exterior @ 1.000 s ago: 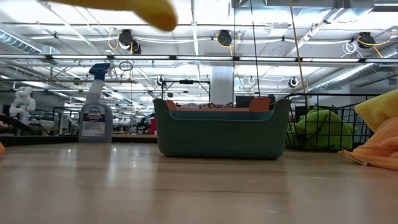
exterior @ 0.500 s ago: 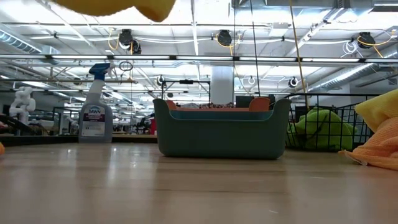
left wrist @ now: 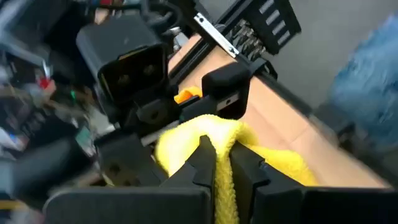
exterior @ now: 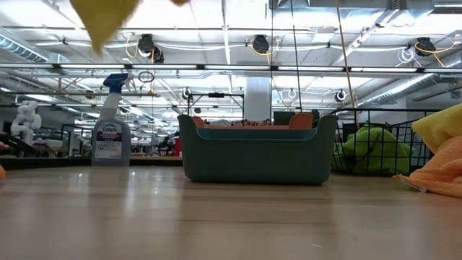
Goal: Sort microfiber towel by color & place in baskets
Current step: Put the left yellow microfiber towel into the blue bin
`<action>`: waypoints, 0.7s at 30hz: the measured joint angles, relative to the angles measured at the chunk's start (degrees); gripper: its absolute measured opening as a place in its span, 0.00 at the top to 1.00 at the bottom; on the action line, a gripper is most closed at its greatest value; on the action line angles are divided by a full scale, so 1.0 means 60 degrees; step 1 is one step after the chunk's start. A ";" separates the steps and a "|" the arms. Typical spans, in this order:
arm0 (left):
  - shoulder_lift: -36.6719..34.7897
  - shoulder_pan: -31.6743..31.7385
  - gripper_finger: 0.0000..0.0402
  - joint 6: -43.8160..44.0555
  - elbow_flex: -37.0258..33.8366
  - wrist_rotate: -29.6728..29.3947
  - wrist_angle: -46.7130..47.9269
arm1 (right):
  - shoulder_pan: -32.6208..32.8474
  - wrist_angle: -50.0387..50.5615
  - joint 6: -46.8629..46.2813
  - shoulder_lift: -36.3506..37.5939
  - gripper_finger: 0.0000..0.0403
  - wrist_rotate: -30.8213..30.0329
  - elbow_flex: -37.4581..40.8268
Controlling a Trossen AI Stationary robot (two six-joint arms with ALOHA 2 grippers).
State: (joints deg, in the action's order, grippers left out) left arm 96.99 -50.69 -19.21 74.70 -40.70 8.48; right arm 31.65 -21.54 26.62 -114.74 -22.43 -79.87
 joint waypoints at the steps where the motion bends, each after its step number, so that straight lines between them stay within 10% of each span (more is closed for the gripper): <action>1: 0.0000 0.0002 0.92 0.0472 0.0000 -0.0052 0.0020 | 0.0003 0.0045 0.0042 0.0000 0.82 -0.0257 0.0001; 5: 0.0000 -0.0008 0.78 0.1923 0.0000 -0.0395 0.0190 | 0.0105 0.0164 0.0275 0.0000 0.96 -0.1374 -0.0001; 14: 0.0000 -0.0575 0.30 0.2900 0.0000 -0.1303 0.0425 | 0.0488 0.0616 0.0753 0.0000 0.92 -0.4407 0.0003; 21: -0.0015 -0.1244 0.17 0.2815 0.0067 -0.2923 0.0519 | 0.0890 0.0964 0.1181 0.0018 0.96 -0.6806 0.0003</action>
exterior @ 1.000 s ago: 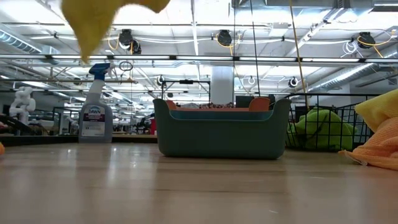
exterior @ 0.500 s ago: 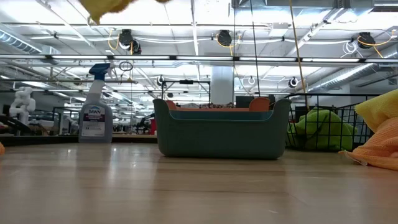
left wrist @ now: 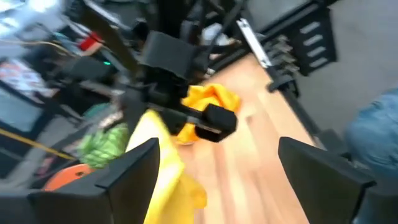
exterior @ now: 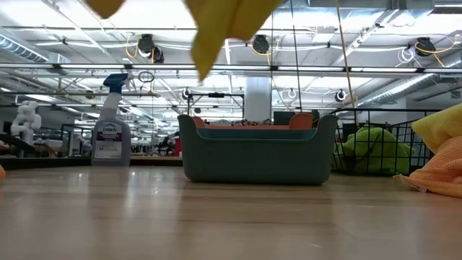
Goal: Sort microfiber towel by color & place in baskets
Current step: Put the left yellow microfiber towel into the blue bin
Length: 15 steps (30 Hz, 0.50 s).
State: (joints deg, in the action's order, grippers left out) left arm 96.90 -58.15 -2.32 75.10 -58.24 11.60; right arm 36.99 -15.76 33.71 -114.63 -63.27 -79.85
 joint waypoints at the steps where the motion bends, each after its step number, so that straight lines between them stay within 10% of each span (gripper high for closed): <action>1: -0.0004 -0.0057 0.17 -0.0064 0.0003 -0.0289 -0.0005 | 0.0093 0.0016 0.0049 0.0064 0.96 -0.0336 0.0000; 10: -0.0007 -0.0207 0.17 -0.0711 0.0003 -0.2520 -0.0002 | 0.0658 0.0566 -0.0278 0.1363 0.96 -0.2388 -0.0022; 15: -0.0011 -0.0207 0.17 -0.0740 0.0003 -0.2875 0.0011 | 0.0633 0.2870 -0.2899 0.2136 0.96 -0.2464 -0.0033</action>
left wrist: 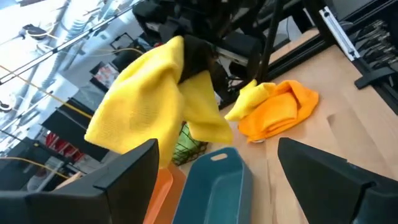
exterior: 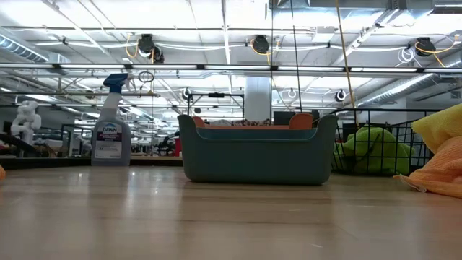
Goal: Sort microfiber towel by color & place in baskets
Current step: Put the left yellow microfiber towel into the blue bin
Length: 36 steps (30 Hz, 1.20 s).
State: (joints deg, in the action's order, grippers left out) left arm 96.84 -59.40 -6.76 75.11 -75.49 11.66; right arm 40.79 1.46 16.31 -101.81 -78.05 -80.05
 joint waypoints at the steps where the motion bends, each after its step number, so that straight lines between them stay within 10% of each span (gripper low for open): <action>1: 0.0000 0.0000 0.17 0.0000 0.0000 -0.0007 -0.0002 | -0.0036 0.0702 -0.0938 0.0076 0.96 0.0045 0.0000; 12: 0.0000 0.0424 0.17 0.0047 0.0000 -0.0004 -0.0016 | -0.0735 0.5347 -0.7530 0.0162 0.96 0.4962 0.0001; 18: 0.0000 0.0895 0.17 0.0072 -0.0007 0.0001 0.0000 | -0.1514 0.5938 -0.8113 0.0159 0.96 0.6109 0.0004; 26: -0.0004 0.0906 0.17 0.0583 -0.0033 -0.0039 0.1415 | -0.3423 0.7417 -0.9079 0.0159 0.96 1.0374 0.0004; 36: -0.0007 0.0955 0.17 0.0500 -0.0036 -0.0076 0.1827 | -0.5358 0.8173 -0.8520 0.0159 0.96 1.1352 0.0004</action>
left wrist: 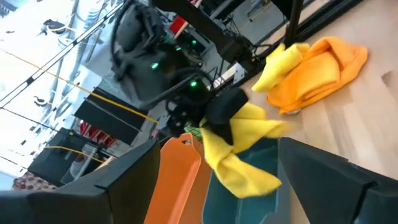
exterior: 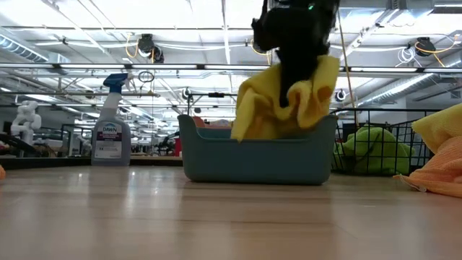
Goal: Sort microfiber towel by color & place in baskets
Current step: Put the left yellow microfiber towel into the blue bin
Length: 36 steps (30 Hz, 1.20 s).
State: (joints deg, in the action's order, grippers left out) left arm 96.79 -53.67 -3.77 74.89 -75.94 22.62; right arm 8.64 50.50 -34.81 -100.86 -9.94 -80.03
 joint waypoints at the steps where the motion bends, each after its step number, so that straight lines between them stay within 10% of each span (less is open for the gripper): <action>1: 0.0003 0.0036 0.17 0.0043 0.0000 -0.0003 0.0118 | -0.0159 -0.0056 0.0179 0.0000 0.96 -0.0021 0.0000; 36: 0.0000 0.0113 0.17 0.1172 0.0000 0.0073 0.0997 | -0.0449 -0.2456 0.2677 -0.2070 0.88 -0.0440 0.0007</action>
State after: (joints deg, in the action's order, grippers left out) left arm 96.79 -52.99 3.26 74.89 -75.50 28.60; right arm 5.95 35.76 -18.74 -113.28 -12.59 -79.99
